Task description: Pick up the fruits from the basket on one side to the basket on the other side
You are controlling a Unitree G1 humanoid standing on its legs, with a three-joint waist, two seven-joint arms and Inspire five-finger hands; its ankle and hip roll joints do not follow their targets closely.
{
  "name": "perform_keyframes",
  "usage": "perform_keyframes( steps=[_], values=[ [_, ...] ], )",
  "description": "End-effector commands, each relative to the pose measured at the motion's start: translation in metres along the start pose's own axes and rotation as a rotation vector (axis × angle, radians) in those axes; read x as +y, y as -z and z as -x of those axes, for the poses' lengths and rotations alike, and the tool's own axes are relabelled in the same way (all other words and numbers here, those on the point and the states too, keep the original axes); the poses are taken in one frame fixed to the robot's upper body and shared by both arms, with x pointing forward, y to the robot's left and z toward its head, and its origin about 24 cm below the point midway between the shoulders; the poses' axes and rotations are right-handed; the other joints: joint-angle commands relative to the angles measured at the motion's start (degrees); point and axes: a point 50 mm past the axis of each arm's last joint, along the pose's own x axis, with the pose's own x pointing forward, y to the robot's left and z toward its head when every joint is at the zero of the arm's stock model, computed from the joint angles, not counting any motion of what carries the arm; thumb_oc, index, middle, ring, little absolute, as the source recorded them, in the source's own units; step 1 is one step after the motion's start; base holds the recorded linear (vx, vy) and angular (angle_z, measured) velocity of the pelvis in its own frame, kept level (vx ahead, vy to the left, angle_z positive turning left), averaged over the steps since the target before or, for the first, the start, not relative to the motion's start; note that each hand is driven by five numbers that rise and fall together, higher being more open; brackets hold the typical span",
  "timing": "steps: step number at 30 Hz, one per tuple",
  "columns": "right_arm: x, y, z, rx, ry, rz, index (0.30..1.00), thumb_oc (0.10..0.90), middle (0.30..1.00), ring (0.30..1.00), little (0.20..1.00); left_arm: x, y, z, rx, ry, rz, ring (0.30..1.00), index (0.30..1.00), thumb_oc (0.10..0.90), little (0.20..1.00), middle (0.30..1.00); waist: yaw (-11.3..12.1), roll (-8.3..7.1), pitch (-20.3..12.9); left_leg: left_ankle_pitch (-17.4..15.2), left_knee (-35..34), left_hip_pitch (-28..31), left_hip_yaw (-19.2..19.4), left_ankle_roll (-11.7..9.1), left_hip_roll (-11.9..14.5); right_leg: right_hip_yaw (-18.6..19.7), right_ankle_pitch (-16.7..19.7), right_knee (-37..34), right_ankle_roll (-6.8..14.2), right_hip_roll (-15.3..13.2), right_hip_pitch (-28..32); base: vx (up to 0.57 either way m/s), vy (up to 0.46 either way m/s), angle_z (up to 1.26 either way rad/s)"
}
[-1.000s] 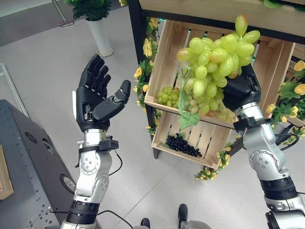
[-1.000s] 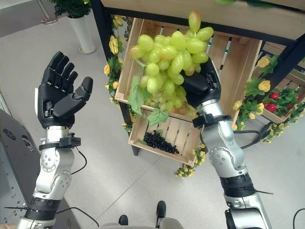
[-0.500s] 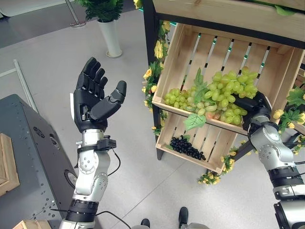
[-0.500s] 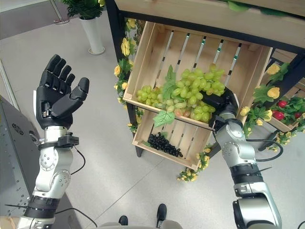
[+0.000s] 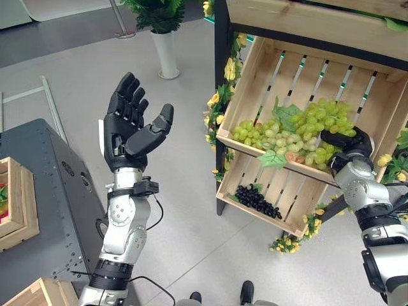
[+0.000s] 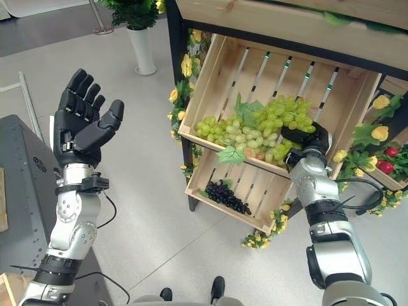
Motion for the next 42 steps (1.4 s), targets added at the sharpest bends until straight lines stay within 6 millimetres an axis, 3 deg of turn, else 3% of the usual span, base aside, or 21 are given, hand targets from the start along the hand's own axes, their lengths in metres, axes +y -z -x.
perform_keyframes(
  steps=[1, 7, 9, 10, 11, 15, 19, 23, 26, 27, 30, 35, 38, 42],
  values=[
    [-0.038, -0.06, -0.015, -0.228, 0.172, 0.305, 0.9, 0.8, 0.9, 0.9, 0.9, -0.025, -0.031, -0.023, -0.166, 0.164, -0.002, 0.9, 0.9, 0.8, 0.9, 0.9, 1.3, -3.61, -7.2, 2.6, -1.6, -5.1, -3.2, -0.3, 0.5, 0.0, -2.7, 0.1, 4.8, -7.3, 4.9, 0.0, 0.0, 0.0],
    [-0.049, -0.091, -0.015, -0.28, 0.085, 0.68, 0.9, 0.8, 0.9, 0.9, 0.9, -0.022, -0.036, -0.022, -0.171, 0.184, -0.015, 0.9, 0.9, 0.8, 0.9, 0.9, 1.1, -4.36, -6.9, 2.7, -1.6, -5.2, -2.9, -0.2, 0.4, 0.4, -2.5, 0.1, 5.1, -7.3, 4.8, -0.01, -0.002, 0.01],
    [-0.051, -0.1, -0.013, -0.283, 0.033, 0.897, 0.9, 0.8, 0.9, 0.9, 0.9, -0.019, -0.039, -0.024, -0.172, 0.186, -0.022, 0.9, 0.9, 0.8, 0.9, 0.9, 0.7, -4.69, -6.9, 2.6, -1.6, -5.2, -2.7, -0.2, 0.4, 0.7, -2.4, 0.1, 5.3, -7.3, 4.7, 0.0, 0.0, 0.0],
    [-0.051, -0.101, -0.012, -0.289, 0.038, 0.92, 0.9, 0.8, 0.9, 0.9, 0.9, -0.018, -0.039, -0.024, -0.172, 0.186, -0.022, 0.9, 0.9, 0.8, 0.9, 0.9, 0.6, -4.68, -6.9, 2.6, -1.6, -5.2, -2.6, -0.2, 0.4, 0.8, -2.4, 0.1, 5.3, -7.2, 4.7, 0.0, 0.0, 0.0],
    [-0.058, -0.111, -0.01, -0.288, 0.026, 1.071, 0.9, 0.8, 0.9, 0.9, 0.9, -0.017, -0.042, -0.023, -0.171, 0.185, -0.029, 0.9, 0.9, 0.8, 0.9, 0.9, 0.3, -5.02, -6.9, 2.2, -1.6, -4.8, -2.3, -0.2, 0.5, 1.0, -2.7, 0.1, 5.5, -7.1, 4.9, 0.0, 0.0, 0.0],
    [-0.065, -0.142, -0.003, -0.346, 0.037, 1.244, 0.9, 0.8, 0.9, 0.9, 0.9, -0.015, -0.046, -0.023, -0.177, 0.184, -0.043, 0.9, 0.9, 0.8, 0.9, 0.9, -0.3, -5.8, -6.9, 2.6, -1.6, -5.0, -1.7, -0.2, 0.5, 1.5, -2.1, 0.2, 5.8, -6.9, 4.5, 0.0, 0.0, 0.0],
    [-0.063, -0.169, 0.01, -0.451, 0.053, 1.258, 0.9, 0.8, 0.9, 0.9, 0.9, -0.012, -0.048, -0.02, -0.18, 0.174, -0.052, 0.9, 0.9, 0.8, 0.9, 0.9, -0.8, -6.07, -7.0, 2.6, -1.6, -5.0, -1.5, -0.1, 0.4, 1.9, -2.1, 0.2, 5.9, -6.7, 4.3, 0.0, 0.0, 0.0],
    [-0.053, -0.18, 0.027, -0.573, -0.005, 1.089, 0.9, 0.8, 0.9, 0.9, 0.9, -0.006, -0.05, -0.016, -0.183, 0.153, -0.06, 0.9, 0.9, 0.8, 0.9, 0.9, -1.6, -6.02, -7.1, 2.4, -1.6, -4.9, -1.3, 0.0, 0.3, 2.6, -2.2, 0.3, 6.0, -6.5, 4.3, 0.01, 0.026, -0.01],
    [-0.042, -0.172, 0.041, -0.643, -0.12, 0.755, 0.9, 0.8, 0.9, 0.9, 0.9, -0.003, -0.05, -0.014, -0.183, 0.144, -0.062, 0.9, 0.9, 0.8, 0.9, 0.9, -2.2, -5.89, -7.0, 2.1, -1.6, -4.9, -1.4, 0.2, 0.1, 3.1, -2.3, 0.2, 6.1, -6.5, 4.2, 0.0, 0.059, -0.06],
    [-0.03, -0.159, 0.049, -0.663, -0.194, 0.578, 0.9, 0.8, 0.9, 0.9, 0.9, -0.002, -0.049, -0.013, -0.188, 0.137, -0.061, 0.9, 0.9, 0.8, 0.9, 0.9, -2.6, -5.55, -6.7, 2.0, -1.6, -5.0, -1.4, 0.3, 0.0, 3.4, -2.3, 0.3, 6.1, -6.6, 4.0, -0.01, 0.057, -0.11],
    [-0.026, -0.139, 0.054, -0.695, -0.22, 0.45, 0.9, 0.8, 0.9, 0.9, 0.9, 0.002, -0.048, -0.012, -0.188, 0.129, -0.059, 0.9, 0.9, 0.8, 0.9, 0.9, -2.7, -5.45, -6.6, 1.6, -1.6, -4.8, -1.3, 0.3, -0.1, 3.4, -2.4, 0.4, 6.1, -6.8, 4.1, 0.0, 0.063, -0.06],
    [-0.005, -0.104, 0.063, -0.587, -0.403, 0.107, 0.9, 0.8, 0.9, 0.9, 0.9, 0.001, -0.043, -0.01, -0.188, 0.103, -0.047, 0.9, 0.9, 0.8, 0.9, 0.9, -2.7, -4.85, -6.3, 1.2, -1.6, -4.5, -1.2, 0.7, -0.5, 2.8, -2.7, 0.6, 6.3, -7.5, 4.3, 0.01, 0.093, -0.01],
    [0.016, -0.078, 0.08, -0.513, -0.607, -0.192, 0.9, 0.8, 0.9, 0.9, 0.9, -0.001, -0.036, -0.004, -0.181, 0.101, -0.044, 0.9, 0.9, 0.8, 0.9, 0.9, -2.3, -4.3, -5.9, 0.8, -1.6, -4.4, -1.3, 1.3, -1.1, 2.2, -3.0, 1.6, 6.7, -8.6, 4.0, 0.01, 0.161, 0.01],
    [0.029, -0.058, 0.088, -0.45, -0.716, -0.373, 0.9, 0.8, 0.9, 0.9, 0.9, 0.002, -0.033, 0.001, -0.178, 0.098, -0.045, 0.9, 0.9, 0.8, 0.9, 0.9, -1.5, -3.84, -5.7, 0.4, -1.6, -4.3, -1.0, 2.0, -2.0, 1.4, -2.9, 2.6, 7.5, -10.1, 3.5, 0.01, 0.142, 0.0]
  ],
)
